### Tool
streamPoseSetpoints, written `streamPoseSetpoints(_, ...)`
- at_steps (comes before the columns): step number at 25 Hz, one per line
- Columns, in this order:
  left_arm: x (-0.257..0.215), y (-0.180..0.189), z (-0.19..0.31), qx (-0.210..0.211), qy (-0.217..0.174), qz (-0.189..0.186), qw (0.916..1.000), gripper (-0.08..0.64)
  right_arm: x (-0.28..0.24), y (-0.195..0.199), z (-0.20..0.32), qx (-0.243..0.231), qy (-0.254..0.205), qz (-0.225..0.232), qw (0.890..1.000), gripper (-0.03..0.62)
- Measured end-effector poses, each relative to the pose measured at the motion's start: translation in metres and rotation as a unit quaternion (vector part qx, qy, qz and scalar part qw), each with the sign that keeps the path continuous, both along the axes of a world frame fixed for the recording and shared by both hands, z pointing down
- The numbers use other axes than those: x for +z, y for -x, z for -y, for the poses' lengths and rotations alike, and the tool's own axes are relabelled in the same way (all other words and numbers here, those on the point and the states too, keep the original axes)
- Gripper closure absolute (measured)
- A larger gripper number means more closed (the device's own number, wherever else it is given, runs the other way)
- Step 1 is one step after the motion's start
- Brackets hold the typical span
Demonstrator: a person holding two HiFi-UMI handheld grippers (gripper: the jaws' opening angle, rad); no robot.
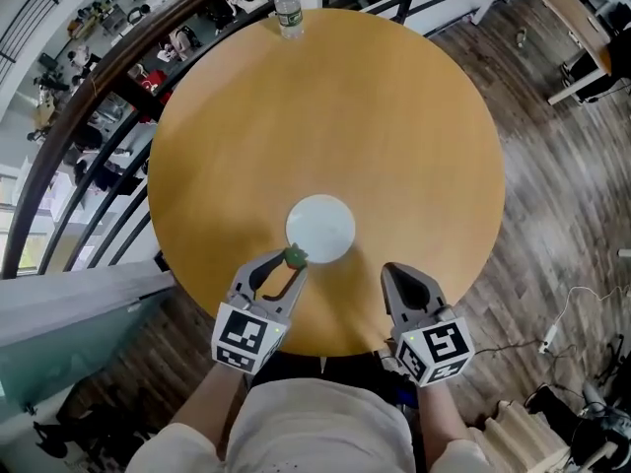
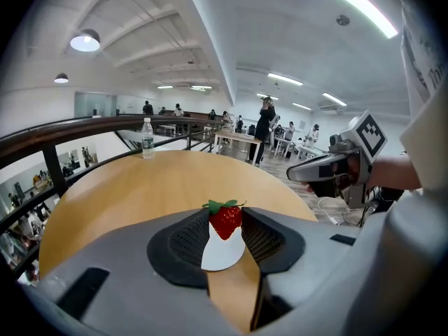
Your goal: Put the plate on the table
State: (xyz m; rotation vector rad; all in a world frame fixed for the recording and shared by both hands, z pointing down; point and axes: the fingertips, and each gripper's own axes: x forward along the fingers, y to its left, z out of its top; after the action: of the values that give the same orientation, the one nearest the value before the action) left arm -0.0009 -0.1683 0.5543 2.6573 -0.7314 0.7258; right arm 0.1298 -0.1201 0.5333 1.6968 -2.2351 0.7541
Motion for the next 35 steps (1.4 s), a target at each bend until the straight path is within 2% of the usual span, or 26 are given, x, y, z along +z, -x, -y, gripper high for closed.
streamPoseSetpoints(5,0.027,-0.017,0.012,0.019,0.006,0.021,0.9996,0.402,0.015,-0.005,0.005,0.007,0.010,0.009,1.000,0.572)
streamPoseSetpoints(10,0.063,-0.029,0.023,0.047,-0.004,0.058,0.9972,0.402,0.036,-0.003,0.007,0.014,0.028,0.018,0.999,0.572)
streamPoseSetpoints(17,0.093,-0.042,0.032,0.062,0.004,0.083,0.9946,0.402,0.050,-0.005,0.003,0.020,0.042,0.026,0.999,0.572)
streamPoseSetpoints(30,0.141,-0.057,0.038,0.113,-0.012,0.155,0.9814,0.402,0.068,-0.013,0.008,0.030,0.055,0.037,0.997,0.572)
streamPoseSetpoints(35,0.155,-0.057,0.042,0.120,-0.018,0.170,0.9779,0.402,0.074,-0.015,0.005,0.032,0.062,0.037,0.997,0.572)
